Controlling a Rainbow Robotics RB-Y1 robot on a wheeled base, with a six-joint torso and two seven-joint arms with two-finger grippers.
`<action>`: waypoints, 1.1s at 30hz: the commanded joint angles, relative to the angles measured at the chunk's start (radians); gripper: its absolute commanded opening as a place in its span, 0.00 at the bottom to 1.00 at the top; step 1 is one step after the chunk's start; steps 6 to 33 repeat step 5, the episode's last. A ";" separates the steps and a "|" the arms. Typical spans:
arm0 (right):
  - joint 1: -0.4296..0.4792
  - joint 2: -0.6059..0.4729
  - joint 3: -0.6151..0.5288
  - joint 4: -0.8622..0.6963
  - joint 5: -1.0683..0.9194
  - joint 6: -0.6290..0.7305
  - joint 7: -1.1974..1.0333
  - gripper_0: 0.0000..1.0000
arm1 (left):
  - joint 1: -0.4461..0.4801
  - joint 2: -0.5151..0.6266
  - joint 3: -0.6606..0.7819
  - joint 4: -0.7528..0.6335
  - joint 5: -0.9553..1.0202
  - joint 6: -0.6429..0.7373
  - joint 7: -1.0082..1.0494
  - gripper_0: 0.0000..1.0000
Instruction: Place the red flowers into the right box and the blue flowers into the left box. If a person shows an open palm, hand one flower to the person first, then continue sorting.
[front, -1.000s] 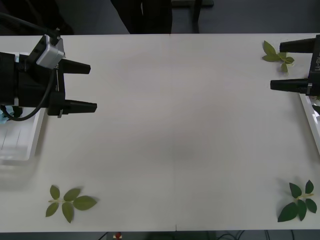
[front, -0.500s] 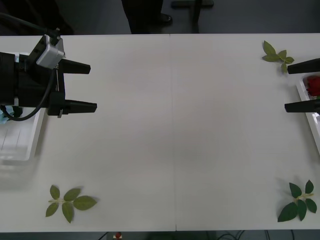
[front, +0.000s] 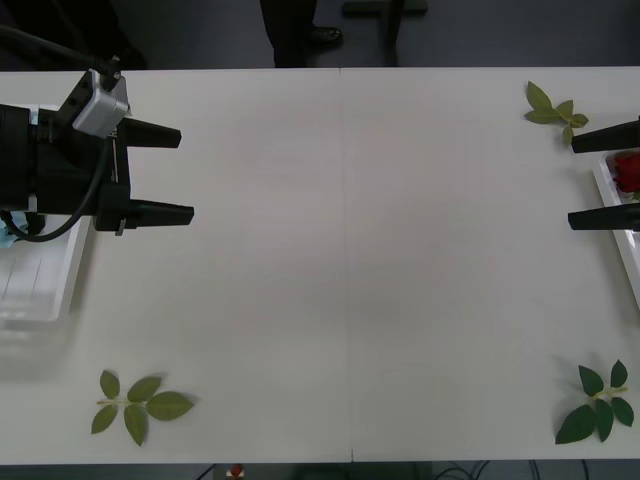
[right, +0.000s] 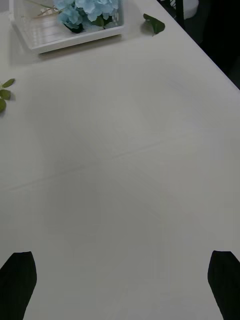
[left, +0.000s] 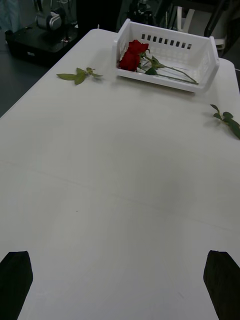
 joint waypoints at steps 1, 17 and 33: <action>-0.010 -0.026 0.006 -0.023 -0.007 -0.003 0.016 1.00 | -0.005 0.019 0.028 -0.015 0.005 0.005 0.002 1.00; -0.010 -0.026 0.006 -0.023 -0.007 -0.003 0.016 1.00 | -0.005 0.019 0.028 -0.015 0.005 0.005 0.002 1.00; -0.010 -0.026 0.006 -0.023 -0.007 -0.003 0.016 1.00 | -0.005 0.019 0.028 -0.015 0.005 0.005 0.002 1.00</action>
